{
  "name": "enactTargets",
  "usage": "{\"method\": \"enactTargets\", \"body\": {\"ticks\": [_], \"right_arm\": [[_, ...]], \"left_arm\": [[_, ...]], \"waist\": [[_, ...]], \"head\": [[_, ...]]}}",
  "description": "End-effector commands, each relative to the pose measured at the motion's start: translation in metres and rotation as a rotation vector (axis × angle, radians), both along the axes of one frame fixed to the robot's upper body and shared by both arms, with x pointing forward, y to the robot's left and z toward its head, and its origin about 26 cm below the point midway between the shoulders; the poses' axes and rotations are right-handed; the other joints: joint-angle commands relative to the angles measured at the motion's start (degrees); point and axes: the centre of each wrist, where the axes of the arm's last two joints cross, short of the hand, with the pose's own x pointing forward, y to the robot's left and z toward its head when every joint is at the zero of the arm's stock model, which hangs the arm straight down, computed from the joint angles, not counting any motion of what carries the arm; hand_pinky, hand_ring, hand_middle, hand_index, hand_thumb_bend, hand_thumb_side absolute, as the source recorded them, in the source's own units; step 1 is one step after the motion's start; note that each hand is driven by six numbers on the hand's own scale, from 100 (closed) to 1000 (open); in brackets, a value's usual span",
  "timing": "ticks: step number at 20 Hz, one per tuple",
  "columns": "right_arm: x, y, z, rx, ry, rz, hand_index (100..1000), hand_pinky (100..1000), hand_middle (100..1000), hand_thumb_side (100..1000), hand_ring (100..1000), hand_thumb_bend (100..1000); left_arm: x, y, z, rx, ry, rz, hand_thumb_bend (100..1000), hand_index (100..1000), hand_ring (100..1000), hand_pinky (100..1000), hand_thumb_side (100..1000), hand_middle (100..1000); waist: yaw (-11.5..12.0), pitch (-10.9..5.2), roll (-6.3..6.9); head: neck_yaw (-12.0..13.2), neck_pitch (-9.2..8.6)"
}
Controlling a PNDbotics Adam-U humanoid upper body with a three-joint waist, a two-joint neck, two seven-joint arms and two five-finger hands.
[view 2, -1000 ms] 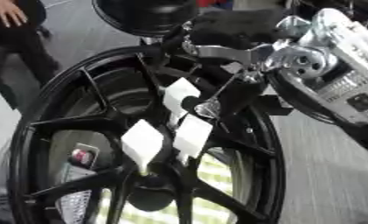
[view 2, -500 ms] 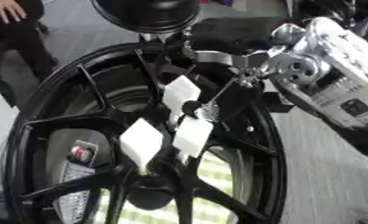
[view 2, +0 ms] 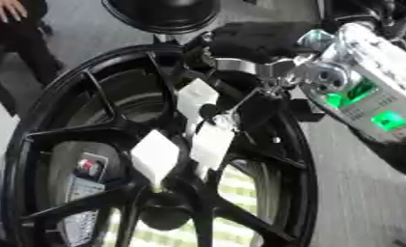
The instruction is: Pull the pin out of the wheel hub.
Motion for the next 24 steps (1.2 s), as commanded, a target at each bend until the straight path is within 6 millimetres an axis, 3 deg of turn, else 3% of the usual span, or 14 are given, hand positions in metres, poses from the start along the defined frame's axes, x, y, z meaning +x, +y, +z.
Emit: {"method": "enactTargets", "body": {"ticks": [1,15,24], "right_arm": [[-0.002,-0.004,0.005,-0.009,-0.025,-0.028,840,976,784,100,894,327],[-0.003,-0.008,0.012,-0.047,-0.040,-0.018,843,990,794,100,892,413],[-0.005,-0.006,0.016,-0.063,-0.098,0.023,829,995,784,100,869,402]], "left_arm": [[-0.003,0.000,0.008,0.015,-0.030,-0.009,100,833,669,786,739,667],[-0.003,0.000,0.007,0.016,-0.025,-0.009,100,834,670,789,730,669],[-0.004,0.000,0.005,0.015,-0.017,-0.012,100,834,671,791,730,670]], "waist": [[0.0,-0.68,0.45],[0.1,-0.72,0.29],[0.2,-0.64,0.29]], "head": [[-0.2,-0.89],[-0.3,-1.11],[-1.1,-1.42]]}}
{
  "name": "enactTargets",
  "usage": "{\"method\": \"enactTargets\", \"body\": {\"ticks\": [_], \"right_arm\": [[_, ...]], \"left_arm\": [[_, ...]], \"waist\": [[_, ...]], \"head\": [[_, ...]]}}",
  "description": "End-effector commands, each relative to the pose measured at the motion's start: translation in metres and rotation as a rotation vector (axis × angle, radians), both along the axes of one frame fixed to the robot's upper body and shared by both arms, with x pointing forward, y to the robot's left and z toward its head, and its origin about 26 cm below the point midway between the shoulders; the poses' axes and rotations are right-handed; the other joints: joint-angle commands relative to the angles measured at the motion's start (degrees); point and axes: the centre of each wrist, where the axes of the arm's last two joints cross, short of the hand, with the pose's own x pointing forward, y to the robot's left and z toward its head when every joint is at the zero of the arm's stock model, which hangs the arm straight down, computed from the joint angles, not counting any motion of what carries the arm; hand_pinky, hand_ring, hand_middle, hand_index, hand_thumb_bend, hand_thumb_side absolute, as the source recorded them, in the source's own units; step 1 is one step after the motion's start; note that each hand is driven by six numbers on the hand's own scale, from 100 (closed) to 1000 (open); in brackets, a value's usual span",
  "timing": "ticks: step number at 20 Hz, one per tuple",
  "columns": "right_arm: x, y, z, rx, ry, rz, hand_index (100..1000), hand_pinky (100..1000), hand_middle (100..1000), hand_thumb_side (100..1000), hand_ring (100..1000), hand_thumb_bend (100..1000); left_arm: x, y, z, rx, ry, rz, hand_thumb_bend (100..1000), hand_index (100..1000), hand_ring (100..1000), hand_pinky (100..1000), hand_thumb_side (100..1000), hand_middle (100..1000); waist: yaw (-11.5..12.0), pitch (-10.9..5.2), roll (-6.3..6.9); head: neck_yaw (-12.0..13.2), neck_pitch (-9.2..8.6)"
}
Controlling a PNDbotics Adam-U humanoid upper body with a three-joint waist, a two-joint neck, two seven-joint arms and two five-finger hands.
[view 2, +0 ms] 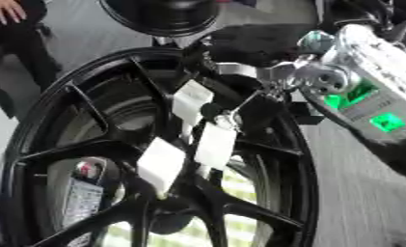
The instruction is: Pull the pin out of the wheel hub.
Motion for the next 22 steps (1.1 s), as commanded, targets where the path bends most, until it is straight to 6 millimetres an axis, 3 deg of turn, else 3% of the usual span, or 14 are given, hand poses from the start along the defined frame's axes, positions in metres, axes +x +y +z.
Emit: {"method": "enactTargets", "body": {"ticks": [1,22], "right_arm": [[-0.0035,-0.0046,0.0091,-0.020,-0.050,-0.009,832,997,788,100,868,416],[-0.0043,-0.0116,0.0129,-0.035,-0.095,-0.019,823,1000,788,100,855,432]], "left_arm": [[-0.0028,-0.0009,0.0072,0.005,-0.027,-0.012,100,834,671,791,730,670],[-0.0039,-0.0009,0.0033,0.002,-0.013,-0.016,100,835,674,795,733,673]], "waist": [[0.1,-0.91,0.58],[0.5,-1.44,0.58]], "head": [[-0.5,-0.81],[-1.6,-1.56]]}}
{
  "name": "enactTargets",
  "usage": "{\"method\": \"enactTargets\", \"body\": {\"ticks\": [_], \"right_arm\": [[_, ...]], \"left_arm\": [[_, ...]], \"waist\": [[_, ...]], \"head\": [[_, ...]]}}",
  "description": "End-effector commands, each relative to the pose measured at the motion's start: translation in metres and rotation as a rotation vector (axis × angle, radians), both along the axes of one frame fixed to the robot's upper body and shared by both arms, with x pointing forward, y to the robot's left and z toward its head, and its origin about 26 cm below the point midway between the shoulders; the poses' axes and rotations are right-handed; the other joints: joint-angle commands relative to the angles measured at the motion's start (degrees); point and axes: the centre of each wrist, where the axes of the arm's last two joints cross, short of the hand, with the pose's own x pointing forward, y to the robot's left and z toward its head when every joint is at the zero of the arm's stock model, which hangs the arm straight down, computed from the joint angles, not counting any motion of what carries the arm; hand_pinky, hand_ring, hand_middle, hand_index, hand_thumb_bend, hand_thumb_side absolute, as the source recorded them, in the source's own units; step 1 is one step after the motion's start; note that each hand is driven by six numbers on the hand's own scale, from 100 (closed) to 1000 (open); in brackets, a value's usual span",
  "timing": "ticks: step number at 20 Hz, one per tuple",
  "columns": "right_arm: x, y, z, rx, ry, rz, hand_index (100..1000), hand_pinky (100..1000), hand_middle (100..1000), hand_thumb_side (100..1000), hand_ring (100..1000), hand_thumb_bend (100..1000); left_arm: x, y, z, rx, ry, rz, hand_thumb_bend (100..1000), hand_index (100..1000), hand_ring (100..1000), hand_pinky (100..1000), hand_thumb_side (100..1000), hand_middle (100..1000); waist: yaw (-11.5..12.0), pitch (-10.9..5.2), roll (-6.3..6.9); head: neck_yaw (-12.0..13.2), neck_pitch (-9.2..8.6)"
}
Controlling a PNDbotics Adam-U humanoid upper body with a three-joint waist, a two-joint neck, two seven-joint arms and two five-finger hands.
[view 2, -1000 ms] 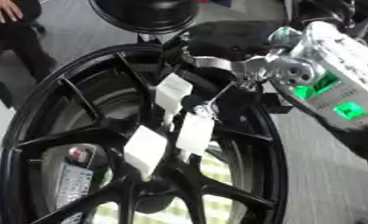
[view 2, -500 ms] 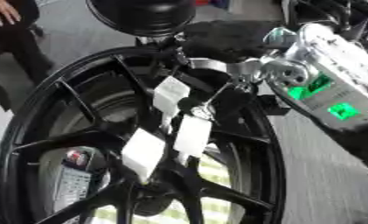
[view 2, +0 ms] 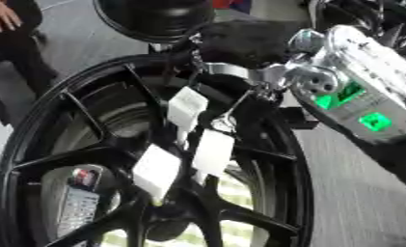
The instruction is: Pull the pin out of the wheel hub.
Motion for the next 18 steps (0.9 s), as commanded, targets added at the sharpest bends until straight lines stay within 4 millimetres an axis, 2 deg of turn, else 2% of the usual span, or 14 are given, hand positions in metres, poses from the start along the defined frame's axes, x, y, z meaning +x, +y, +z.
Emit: {"method": "enactTargets", "body": {"ticks": [1,9,18], "right_arm": [[-0.0039,-0.0072,0.0108,-0.019,-0.038,-0.019,819,1000,786,100,855,433],[-0.0038,-0.0104,0.0093,-0.067,-0.025,0.000,813,1000,784,100,852,455],[-0.0031,-0.0078,0.0065,-0.042,-0.041,0.018,807,1000,771,100,845,392]], "left_arm": [[-0.0032,-0.0002,0.0061,0.007,-0.023,-0.012,100,835,675,795,734,674],[-0.0027,-0.0010,0.0072,0.005,-0.029,-0.016,100,835,676,796,733,669],[-0.0021,-0.0027,0.0085,0.006,-0.032,-0.027,100,836,676,798,740,668]], "waist": [[0.0,-1.42,0.59],[0.3,-1.17,0.59],[0.5,-0.31,0.59]], "head": [[-0.4,-0.51],[-1.5,-0.97],[-1.9,-1.68]]}}
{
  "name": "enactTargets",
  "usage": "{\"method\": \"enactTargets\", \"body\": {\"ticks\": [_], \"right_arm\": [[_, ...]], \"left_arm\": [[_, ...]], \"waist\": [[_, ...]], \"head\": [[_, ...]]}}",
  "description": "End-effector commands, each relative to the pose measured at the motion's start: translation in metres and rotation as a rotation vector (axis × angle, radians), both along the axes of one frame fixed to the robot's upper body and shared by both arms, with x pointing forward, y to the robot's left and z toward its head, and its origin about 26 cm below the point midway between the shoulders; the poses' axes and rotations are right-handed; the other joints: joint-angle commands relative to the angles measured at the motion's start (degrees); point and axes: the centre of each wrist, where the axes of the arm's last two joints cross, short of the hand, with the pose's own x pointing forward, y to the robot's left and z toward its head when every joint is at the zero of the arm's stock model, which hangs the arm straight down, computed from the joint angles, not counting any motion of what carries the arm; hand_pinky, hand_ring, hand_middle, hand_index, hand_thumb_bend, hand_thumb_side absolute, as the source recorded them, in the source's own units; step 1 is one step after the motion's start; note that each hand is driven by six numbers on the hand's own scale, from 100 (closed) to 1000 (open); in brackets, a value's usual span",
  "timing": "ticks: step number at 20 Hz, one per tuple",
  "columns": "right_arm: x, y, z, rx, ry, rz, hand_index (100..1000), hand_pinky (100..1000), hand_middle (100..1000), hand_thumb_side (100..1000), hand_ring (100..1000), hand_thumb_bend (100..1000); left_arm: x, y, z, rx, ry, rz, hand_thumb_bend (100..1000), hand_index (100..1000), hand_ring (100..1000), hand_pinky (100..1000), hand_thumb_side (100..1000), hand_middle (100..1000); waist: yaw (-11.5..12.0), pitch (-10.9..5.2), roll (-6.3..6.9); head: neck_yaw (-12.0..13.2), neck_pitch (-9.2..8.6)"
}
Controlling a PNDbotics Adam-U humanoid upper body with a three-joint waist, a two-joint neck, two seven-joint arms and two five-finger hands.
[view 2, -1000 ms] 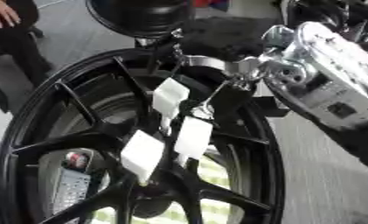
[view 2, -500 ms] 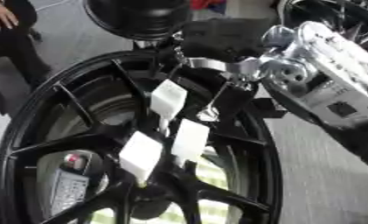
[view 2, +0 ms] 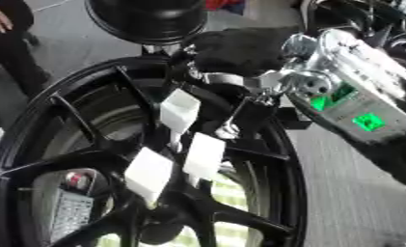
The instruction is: Pull the pin out of the wheel hub.
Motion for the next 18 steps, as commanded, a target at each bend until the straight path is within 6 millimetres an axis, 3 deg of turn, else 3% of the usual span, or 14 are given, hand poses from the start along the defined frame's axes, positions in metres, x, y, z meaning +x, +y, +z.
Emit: {"method": "enactTargets", "body": {"ticks": [1,6,11,18], "right_arm": [[-0.0032,-0.0024,0.0076,0.004,-0.042,-0.008,805,1000,769,100,844,386],[-0.0030,0.0003,0.0064,0.028,-0.047,0.002,804,1000,763,100,843,357],[-0.0029,0.0012,0.0057,0.030,-0.054,-0.005,810,1000,774,100,848,423],[-0.0019,0.0007,0.0018,0.003,-0.041,-0.027,815,1000,779,100,850,432]], "left_arm": [[-0.0022,-0.0025,0.0082,0.004,-0.031,-0.019,100,836,677,798,740,668],[-0.0020,-0.0032,0.0087,0.004,-0.031,-0.023,100,836,677,799,743,668],[-0.0015,-0.0044,0.0097,0.001,-0.034,-0.030,100,837,678,799,744,668],[-0.0011,-0.0052,0.0106,0.001,-0.039,-0.035,100,837,679,800,746,669]], "waist": [[0.1,-0.80,0.59],[0.2,-0.60,0.59],[0.4,-0.42,0.59],[0.6,0.08,0.59]], "head": [[-0.3,-1.06],[-0.1,-1.03],[-0.1,-1.52],[-0.1,-2.17]]}}
